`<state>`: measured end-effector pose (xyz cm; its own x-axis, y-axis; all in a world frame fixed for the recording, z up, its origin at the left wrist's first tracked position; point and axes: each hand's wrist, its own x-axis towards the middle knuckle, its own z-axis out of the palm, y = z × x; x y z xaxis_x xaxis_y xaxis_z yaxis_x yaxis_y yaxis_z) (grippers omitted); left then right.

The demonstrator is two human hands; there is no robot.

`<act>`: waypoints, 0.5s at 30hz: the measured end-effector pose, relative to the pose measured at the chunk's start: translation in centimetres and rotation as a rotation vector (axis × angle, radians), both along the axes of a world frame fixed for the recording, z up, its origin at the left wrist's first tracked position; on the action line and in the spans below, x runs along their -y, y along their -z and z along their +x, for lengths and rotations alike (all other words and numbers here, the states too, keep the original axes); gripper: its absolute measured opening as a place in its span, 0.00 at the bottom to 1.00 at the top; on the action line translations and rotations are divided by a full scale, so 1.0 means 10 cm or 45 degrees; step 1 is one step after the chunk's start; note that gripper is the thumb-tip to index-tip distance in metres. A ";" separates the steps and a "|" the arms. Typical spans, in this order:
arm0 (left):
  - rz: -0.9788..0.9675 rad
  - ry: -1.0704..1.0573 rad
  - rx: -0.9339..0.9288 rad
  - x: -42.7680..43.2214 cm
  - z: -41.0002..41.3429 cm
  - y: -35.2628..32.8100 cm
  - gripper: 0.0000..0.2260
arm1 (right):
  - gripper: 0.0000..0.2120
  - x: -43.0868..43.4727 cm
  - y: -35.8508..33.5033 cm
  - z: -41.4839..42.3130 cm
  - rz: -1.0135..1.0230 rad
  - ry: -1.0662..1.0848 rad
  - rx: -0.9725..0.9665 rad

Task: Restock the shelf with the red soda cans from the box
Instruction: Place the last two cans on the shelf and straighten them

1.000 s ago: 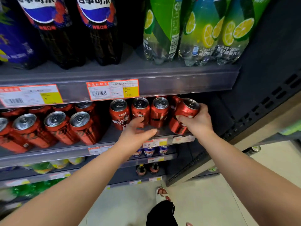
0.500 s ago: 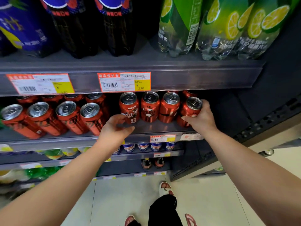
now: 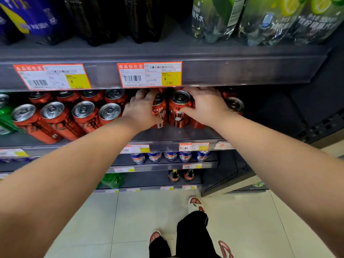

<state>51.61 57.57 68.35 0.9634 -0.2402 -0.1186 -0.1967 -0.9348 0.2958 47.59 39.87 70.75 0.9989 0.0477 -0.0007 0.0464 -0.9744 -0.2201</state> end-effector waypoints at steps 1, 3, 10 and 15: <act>0.014 0.012 -0.010 0.01 0.03 0.01 0.40 | 0.32 -0.05 0.00 0.07 -0.027 -0.046 -0.058; -0.016 0.010 0.003 0.02 0.06 0.02 0.38 | 0.35 -0.10 0.02 0.19 -0.059 -0.092 -0.150; 0.033 0.110 -0.027 -0.05 0.19 -0.01 0.37 | 0.38 -0.11 0.02 0.35 -0.021 -0.166 -0.234; 0.041 0.248 -0.111 -0.13 0.18 -0.06 0.39 | 0.36 -0.10 -0.04 0.26 -0.011 -0.312 -0.267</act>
<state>53.39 58.87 68.94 0.8849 -0.4154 -0.2104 -0.3492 -0.8909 0.2903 50.18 40.89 71.16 0.9358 0.2855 -0.2070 0.2340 -0.9418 -0.2411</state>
